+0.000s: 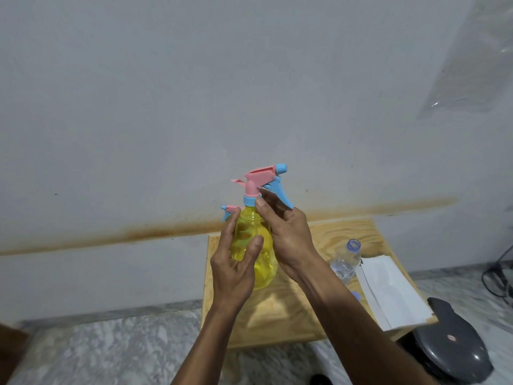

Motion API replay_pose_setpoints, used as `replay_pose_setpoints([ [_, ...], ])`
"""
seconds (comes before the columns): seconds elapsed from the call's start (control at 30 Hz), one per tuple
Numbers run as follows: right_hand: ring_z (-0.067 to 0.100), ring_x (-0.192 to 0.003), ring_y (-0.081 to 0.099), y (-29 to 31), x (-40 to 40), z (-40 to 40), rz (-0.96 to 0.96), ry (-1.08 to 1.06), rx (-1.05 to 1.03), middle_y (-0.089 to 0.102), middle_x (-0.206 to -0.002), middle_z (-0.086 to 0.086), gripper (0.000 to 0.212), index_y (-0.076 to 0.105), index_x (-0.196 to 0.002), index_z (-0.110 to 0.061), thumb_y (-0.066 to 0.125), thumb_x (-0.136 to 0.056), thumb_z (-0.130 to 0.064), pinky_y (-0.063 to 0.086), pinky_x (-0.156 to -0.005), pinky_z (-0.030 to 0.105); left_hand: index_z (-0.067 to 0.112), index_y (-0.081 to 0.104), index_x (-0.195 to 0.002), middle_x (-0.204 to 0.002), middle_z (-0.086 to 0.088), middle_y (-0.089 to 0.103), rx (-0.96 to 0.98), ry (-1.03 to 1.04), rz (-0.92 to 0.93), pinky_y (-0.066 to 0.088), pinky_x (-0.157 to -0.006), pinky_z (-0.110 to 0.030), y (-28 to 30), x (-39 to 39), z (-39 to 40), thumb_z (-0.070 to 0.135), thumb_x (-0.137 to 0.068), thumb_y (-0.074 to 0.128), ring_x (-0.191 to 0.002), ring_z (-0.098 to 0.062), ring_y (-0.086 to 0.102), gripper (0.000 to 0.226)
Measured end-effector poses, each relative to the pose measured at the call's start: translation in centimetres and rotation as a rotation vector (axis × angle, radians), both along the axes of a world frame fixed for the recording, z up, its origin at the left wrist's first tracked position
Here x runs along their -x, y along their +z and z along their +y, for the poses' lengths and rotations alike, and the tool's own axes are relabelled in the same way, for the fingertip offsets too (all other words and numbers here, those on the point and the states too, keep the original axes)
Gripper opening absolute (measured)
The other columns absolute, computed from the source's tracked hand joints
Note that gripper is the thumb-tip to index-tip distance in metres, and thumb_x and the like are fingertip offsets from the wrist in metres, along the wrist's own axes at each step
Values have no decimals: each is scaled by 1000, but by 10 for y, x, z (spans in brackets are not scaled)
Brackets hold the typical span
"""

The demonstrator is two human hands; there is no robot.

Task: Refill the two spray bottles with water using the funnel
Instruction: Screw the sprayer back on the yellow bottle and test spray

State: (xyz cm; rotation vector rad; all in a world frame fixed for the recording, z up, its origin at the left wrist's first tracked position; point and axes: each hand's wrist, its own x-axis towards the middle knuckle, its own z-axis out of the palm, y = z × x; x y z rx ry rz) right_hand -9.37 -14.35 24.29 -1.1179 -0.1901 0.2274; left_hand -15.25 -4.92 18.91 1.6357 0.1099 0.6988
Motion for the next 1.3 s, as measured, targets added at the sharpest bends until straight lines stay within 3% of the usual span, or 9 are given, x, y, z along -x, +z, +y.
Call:
replay_pose_setpoints([
  [0.17,13,-91,66,1,2,-3,-54,-29,76,70,-96,-1,25,70,-114,-10,73,-90,-19,54,-85,34,34,49,-142,-144,23,54,-10,-1,-9,42,-106,-16,-1,-1,-2,49,-84,66,-135,1,49,62],
  [0.27,17,-93,60,-1,3,-2,-53,-5,91,66,-96,3,16,75,-106,-19,70,-93,-27,53,-90,47,39,49,-140,-143,22,55,-4,-7,-8,43,-105,-16,-1,1,-3,48,-85,66,-134,0,50,58],
  [0.37,10,-87,63,0,4,-2,-37,-40,90,69,-88,-4,17,73,-108,-12,68,-95,-20,55,-83,38,42,49,-138,-143,25,54,-20,1,-14,42,-104,-14,0,2,-3,47,-85,66,-134,0,50,56],
  [0.53,22,-112,68,2,5,-2,1,-18,43,75,-107,3,23,72,-115,-8,64,-96,-20,51,-102,43,42,48,-138,-141,27,54,-32,2,-14,43,-103,-14,0,3,-3,38,-87,68,-133,1,51,55],
  [0.67,11,-93,67,5,6,-2,-10,-53,48,74,-97,0,21,69,-109,-7,71,-91,-18,53,-91,32,42,47,-140,-140,28,55,-32,9,-11,44,-104,-17,2,6,-3,46,-86,68,-132,0,52,57],
  [0.77,21,-107,67,5,7,-1,-32,-17,63,75,-107,3,20,74,-109,-13,69,-93,-26,51,-99,40,42,48,-138,-137,33,55,-35,5,-16,43,-101,-13,4,7,-4,36,-88,69,-130,3,52,54],
  [1.0,16,-99,63,4,8,-4,-23,-19,61,73,-102,3,22,74,-107,-13,71,-92,-29,49,-100,46,44,48,-137,-141,25,55,-45,-3,-13,42,-104,-14,2,9,-5,36,-88,68,-133,1,50,54],
  [1.17,4,-91,62,5,10,-9,-132,-17,191,70,-93,-11,18,72,-100,-14,63,-97,-30,47,-89,28,37,47,-142,-146,24,49,-57,-35,3,39,-106,-12,1,12,-7,34,-90,69,-137,3,45,56],
  [1.3,5,-95,66,12,9,-17,-188,-27,262,73,-94,-10,26,74,-104,-15,68,-93,-38,51,-96,35,38,46,-141,-139,36,50,-56,-99,22,38,-100,-6,0,17,-7,35,-91,71,-134,9,45,56],
])
